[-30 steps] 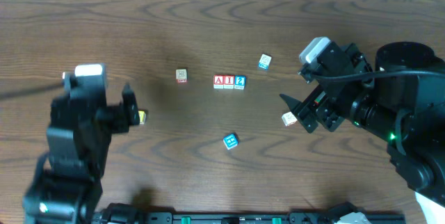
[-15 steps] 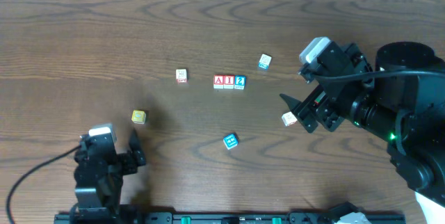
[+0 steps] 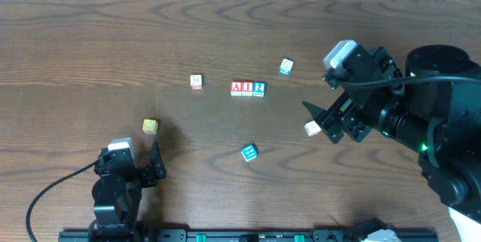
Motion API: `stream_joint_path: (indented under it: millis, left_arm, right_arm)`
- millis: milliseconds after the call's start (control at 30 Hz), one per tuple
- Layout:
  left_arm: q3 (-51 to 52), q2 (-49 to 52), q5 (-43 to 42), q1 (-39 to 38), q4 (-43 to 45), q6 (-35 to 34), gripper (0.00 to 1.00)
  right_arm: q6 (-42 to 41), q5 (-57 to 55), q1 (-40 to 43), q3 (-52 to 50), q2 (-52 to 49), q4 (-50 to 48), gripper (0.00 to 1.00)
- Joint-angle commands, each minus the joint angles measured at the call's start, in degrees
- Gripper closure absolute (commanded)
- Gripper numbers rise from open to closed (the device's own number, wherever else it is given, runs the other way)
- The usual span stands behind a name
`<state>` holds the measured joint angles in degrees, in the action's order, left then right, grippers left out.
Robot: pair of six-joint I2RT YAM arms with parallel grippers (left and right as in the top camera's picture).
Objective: Spell out Ai2
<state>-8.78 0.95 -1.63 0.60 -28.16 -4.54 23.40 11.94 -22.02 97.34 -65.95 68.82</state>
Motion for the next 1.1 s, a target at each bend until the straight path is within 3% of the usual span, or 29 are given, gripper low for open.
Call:
stream_joint_path:
  millis: [0, 767, 900, 1067]
  left_arm:
    - [1.0, -0.8, -1.0, 0.0, 0.1, 1.8, 0.05]
    - [1.0, -0.7, -1.0, 0.0, 0.1, 1.8, 0.05]
    - [1.0, -0.7, -1.0, 0.0, 0.1, 1.8, 0.05]
    - [1.0, -0.7, -1.0, 0.0, 0.1, 1.8, 0.05]
  right_arm:
    - [-0.7, -0.1, 0.2, -0.2, 0.0, 0.1, 0.01]
    - [0.4, -0.9, 0.4, -0.2, 0.2, 0.2, 0.01]
    - [0.9, -1.4, 3.0, -2.9, 5.4, 3.4, 0.01]
    - [0.9, -1.0, 7.8, -17.2, 19.0, -0.9, 0.01]
